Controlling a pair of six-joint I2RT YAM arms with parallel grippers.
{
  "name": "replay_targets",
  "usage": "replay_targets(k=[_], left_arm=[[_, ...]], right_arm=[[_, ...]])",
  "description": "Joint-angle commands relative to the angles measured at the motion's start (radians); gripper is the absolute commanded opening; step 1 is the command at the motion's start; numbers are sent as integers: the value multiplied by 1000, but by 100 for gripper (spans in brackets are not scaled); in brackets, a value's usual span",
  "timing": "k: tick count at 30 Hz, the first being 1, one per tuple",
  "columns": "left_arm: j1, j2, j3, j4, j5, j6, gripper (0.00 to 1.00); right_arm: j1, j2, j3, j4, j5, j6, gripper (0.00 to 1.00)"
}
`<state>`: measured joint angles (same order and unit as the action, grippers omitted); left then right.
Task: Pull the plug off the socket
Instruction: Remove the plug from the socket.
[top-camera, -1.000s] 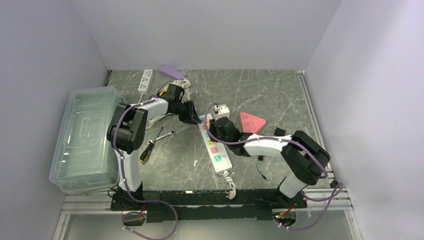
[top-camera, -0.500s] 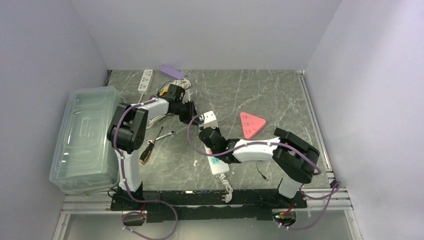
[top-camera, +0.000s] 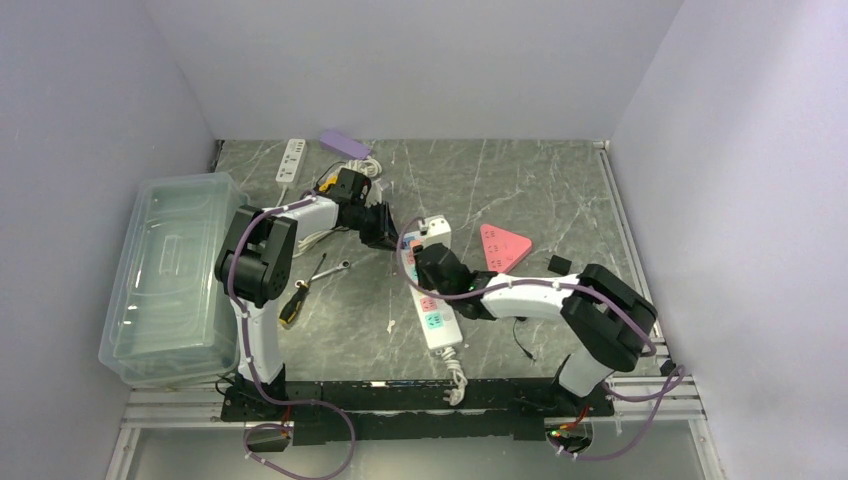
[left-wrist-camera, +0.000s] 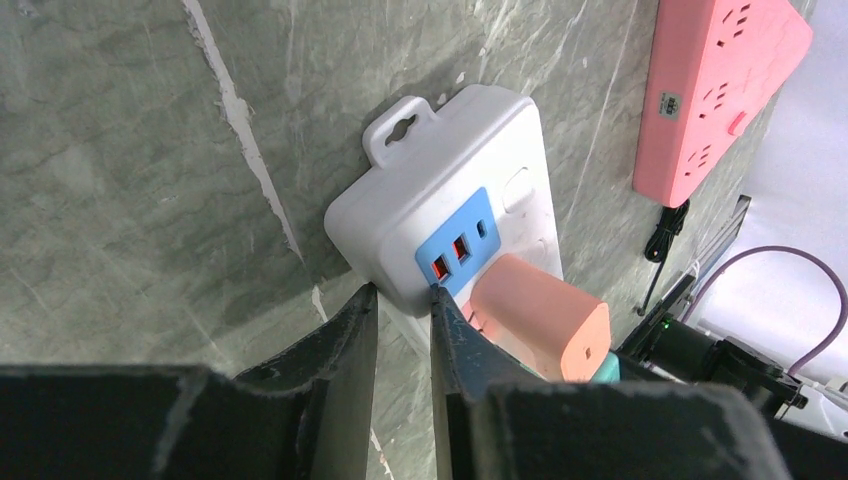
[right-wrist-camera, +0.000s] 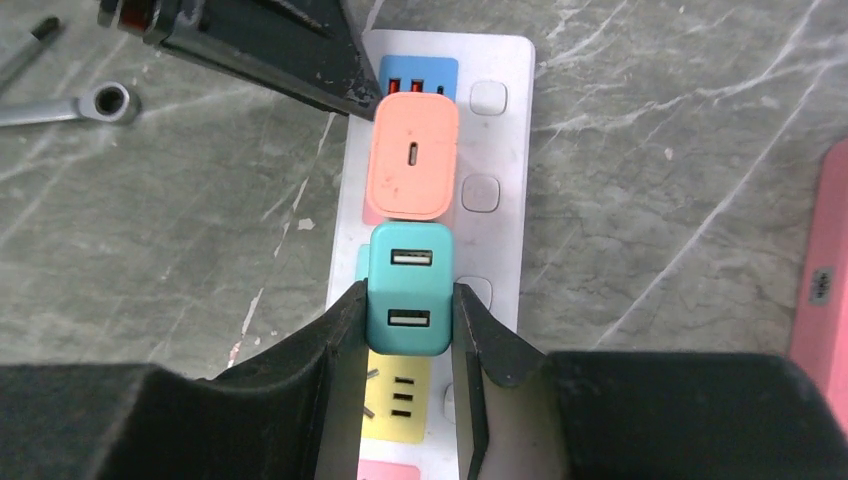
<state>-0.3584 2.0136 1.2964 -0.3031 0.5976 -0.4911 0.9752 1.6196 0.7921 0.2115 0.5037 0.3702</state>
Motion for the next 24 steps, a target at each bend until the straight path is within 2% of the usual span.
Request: replay_targets(k=[1, 5, 12, 16, 20, 24], left_arm=[[-19, 65, -15, -63, -93, 51, 26], [-19, 67, -13, -64, -91, 51, 26], [-19, 70, -10, -67, -90, 52, 26], [-20, 70, -10, -68, -86, 52, 26], [-20, 71, -9, -70, -84, 52, 26], [-20, 73, -7, -72, -86, 55, 26]], right_arm=[[-91, -38, -51, 77, -219, 83, 0], [-61, -38, -35, 62, -163, 48, 0], [88, 14, 45, 0, 141, -86, 0], [127, 45, 74, -17, 242, -132, 0], [127, 28, 58, -5, 227, -118, 0], [78, -12, 27, 14, 100, -63, 0]])
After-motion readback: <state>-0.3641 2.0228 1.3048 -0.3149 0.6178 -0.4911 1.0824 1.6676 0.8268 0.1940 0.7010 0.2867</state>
